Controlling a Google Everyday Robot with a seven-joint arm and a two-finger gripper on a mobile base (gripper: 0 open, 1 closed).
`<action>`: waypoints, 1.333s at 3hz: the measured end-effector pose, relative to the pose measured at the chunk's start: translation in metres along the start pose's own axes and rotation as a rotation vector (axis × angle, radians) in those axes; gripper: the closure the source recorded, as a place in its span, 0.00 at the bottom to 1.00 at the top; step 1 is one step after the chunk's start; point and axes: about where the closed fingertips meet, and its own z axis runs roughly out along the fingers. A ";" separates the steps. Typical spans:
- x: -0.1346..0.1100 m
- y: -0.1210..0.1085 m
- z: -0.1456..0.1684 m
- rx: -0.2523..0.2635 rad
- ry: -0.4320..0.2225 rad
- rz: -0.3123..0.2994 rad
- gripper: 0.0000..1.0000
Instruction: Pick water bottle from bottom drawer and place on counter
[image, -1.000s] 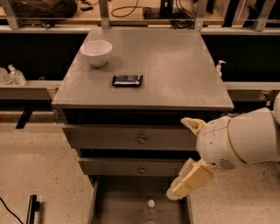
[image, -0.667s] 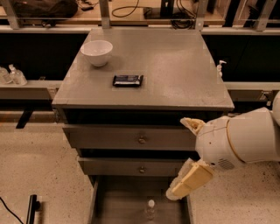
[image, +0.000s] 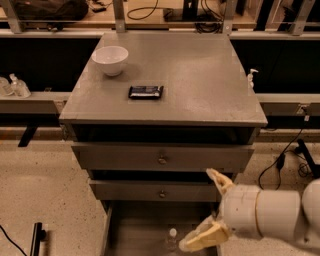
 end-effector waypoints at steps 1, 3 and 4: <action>0.021 0.001 0.026 0.091 -0.184 0.090 0.00; 0.073 -0.021 0.043 0.201 -0.234 0.194 0.00; 0.137 -0.019 0.064 0.250 -0.203 0.188 0.00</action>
Offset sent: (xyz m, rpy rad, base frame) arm 0.0004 0.0089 -0.0282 0.1434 -0.0328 -0.0841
